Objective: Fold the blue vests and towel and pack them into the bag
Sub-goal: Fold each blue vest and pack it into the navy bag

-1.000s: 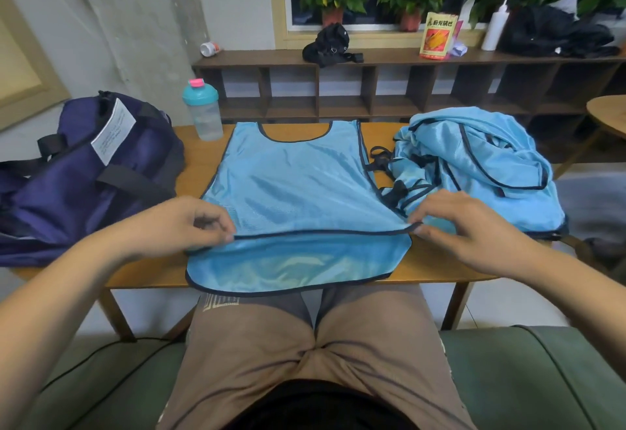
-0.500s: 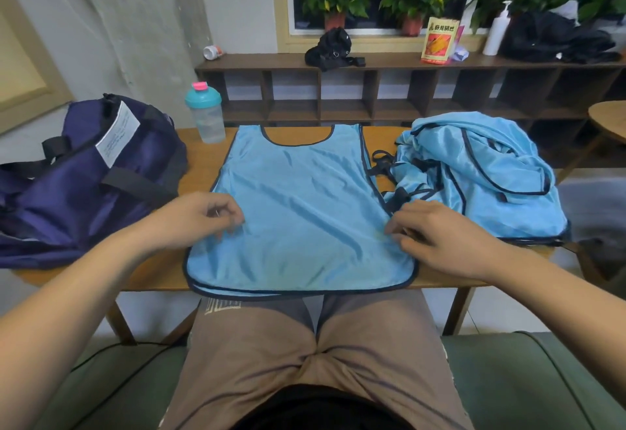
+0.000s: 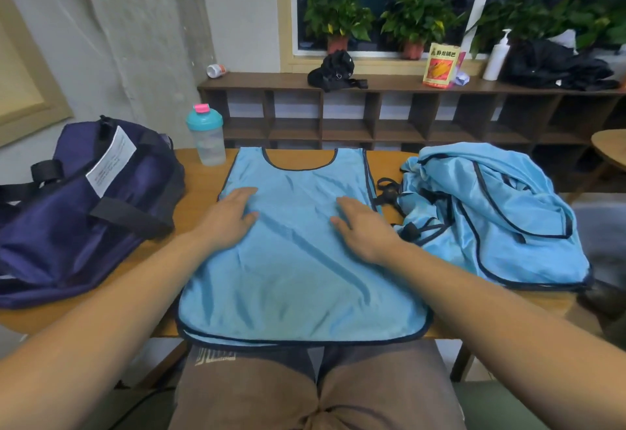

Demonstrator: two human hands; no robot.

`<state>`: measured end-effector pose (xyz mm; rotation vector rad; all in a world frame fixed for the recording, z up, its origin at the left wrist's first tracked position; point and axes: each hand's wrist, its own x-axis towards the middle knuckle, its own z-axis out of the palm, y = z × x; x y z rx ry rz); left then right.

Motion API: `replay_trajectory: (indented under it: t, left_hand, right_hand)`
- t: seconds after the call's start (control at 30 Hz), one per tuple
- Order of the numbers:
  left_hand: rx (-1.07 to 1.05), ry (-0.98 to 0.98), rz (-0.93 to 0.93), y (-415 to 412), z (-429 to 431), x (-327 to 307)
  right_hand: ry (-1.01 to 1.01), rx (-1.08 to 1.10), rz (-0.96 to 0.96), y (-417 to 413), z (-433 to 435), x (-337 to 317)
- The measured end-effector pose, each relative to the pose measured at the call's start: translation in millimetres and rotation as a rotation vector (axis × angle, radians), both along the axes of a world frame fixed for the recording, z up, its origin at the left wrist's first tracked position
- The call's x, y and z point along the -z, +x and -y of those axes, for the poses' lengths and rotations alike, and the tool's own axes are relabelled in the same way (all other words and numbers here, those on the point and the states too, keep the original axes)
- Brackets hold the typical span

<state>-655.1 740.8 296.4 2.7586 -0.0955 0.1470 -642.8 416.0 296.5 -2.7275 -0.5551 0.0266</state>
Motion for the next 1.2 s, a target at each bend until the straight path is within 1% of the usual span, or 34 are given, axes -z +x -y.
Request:
replay_trajectory:
  t: [0.1, 0.2, 0.37, 0.5, 0.63, 0.7, 0.83, 0.93, 1.0, 1.07, 1.2]
  left_hand:
    - [-0.013, 0.082, -0.064, -1, -14, 23]
    - [-0.033, 0.155, -0.082, -8, -25, 31]
    - [-0.059, 0.218, -0.125, -19, -29, 24]
    - [-0.033, 0.224, -0.123, -4, -42, 1]
    - [-0.044, 0.138, -0.018, 38, -47, -25]
    - [-0.051, 0.079, 0.048, 64, -48, -32]
    - [-0.072, 0.021, 0.074, 118, -49, -37]
    - [-0.113, -0.006, 0.1, 159, -49, -39]
    - [-0.144, 0.011, 0.109, 186, -48, -37]
    - [-0.161, 0.075, 0.119, 210, -48, -32]
    - [-0.138, 0.217, 0.127, 249, -52, -22]
  right_hand:
    - [-0.155, 0.133, 0.044, 17, 7, 24]
    - [-0.213, 0.228, 0.02, 23, 11, 27]
    - [-0.306, 0.193, 0.024, 20, -1, 15]
    - [-0.415, 0.141, 0.024, 34, -13, -15]
    - [-0.404, 0.094, 0.073, 74, -24, -51]
    - [-0.375, 0.087, 0.051, 102, -28, -60]
    - [-0.332, 0.088, -0.026, 157, -29, -66]
    - [-0.285, 0.11, -0.045, 193, -29, -63]
    - [-0.24, 0.136, -0.045, 214, -29, -58]
    - [-0.195, 0.156, -0.04, 233, -29, -53]
    - [-0.204, 0.169, -0.022, 267, -29, -42]
